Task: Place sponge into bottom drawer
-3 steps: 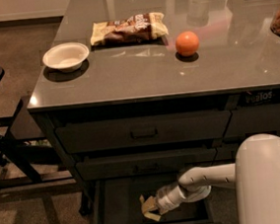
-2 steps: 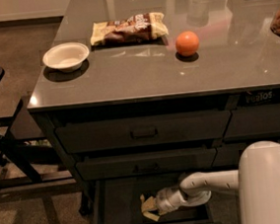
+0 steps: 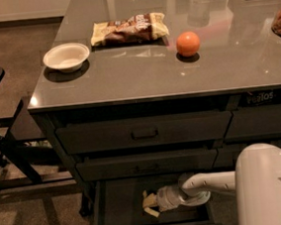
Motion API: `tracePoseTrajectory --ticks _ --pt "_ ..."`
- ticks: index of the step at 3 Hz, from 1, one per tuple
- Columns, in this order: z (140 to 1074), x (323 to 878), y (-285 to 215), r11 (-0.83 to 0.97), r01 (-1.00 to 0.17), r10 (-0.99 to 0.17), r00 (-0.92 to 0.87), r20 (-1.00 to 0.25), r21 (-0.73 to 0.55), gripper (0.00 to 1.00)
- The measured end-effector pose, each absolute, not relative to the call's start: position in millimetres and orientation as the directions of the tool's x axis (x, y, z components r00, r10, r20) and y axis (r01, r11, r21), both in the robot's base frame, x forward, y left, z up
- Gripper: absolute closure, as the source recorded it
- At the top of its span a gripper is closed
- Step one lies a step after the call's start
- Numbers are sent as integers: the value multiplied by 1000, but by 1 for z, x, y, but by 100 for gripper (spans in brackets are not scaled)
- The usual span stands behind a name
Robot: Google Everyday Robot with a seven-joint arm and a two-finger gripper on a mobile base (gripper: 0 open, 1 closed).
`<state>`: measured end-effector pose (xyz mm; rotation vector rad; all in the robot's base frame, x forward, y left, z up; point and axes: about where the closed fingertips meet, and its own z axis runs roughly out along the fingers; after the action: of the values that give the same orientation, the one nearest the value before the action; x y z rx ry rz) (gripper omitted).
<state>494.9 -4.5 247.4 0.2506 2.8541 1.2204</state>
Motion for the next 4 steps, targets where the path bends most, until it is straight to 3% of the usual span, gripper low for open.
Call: tracePoseTrajectory --ticks 4 --pt "190 515 11 733 196 200 -977 70 652 100"
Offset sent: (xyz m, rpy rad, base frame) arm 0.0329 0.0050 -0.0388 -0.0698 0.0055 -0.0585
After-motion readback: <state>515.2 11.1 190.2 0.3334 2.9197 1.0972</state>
